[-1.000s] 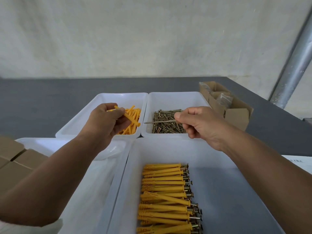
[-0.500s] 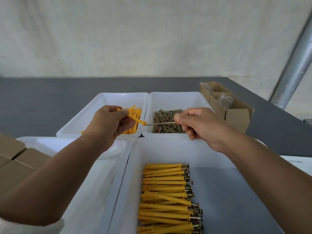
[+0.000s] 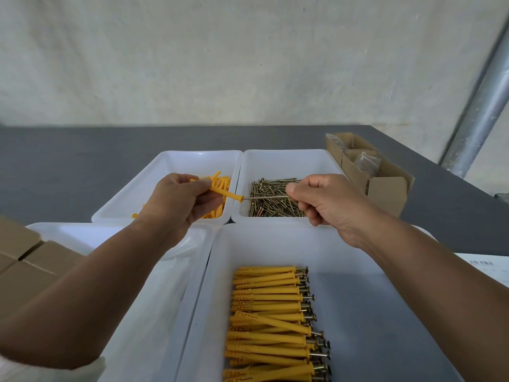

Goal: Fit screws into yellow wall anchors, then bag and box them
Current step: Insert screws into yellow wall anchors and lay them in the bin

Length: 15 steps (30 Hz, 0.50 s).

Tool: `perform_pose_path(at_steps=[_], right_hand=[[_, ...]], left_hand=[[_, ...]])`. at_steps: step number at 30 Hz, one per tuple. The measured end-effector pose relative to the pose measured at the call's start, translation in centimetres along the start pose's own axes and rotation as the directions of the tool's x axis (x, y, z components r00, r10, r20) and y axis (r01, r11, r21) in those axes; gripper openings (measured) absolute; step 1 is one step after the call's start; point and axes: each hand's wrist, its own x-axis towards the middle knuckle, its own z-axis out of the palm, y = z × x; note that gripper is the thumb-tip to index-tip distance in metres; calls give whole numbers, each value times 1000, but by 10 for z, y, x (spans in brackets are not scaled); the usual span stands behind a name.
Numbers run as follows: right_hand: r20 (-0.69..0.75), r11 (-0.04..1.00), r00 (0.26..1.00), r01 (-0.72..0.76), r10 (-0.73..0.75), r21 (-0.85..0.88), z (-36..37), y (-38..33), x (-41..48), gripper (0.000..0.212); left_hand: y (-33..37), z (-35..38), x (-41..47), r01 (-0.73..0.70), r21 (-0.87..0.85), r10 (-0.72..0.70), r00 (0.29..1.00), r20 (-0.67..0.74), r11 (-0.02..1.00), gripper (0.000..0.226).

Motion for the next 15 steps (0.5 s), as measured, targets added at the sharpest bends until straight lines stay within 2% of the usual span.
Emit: perform_pose_path(at_steps=[7,15], right_hand=[[-1,1000,1000,-13,13,3,0,-1,-2,23],[35,1000,999,-18,18,1,-1,-4,-4,20]], left_hand=[[1,1,-2,24,-28,-23,999,40,999,16],[2,2,-4,23,-44,-20,996,83,999,11]])
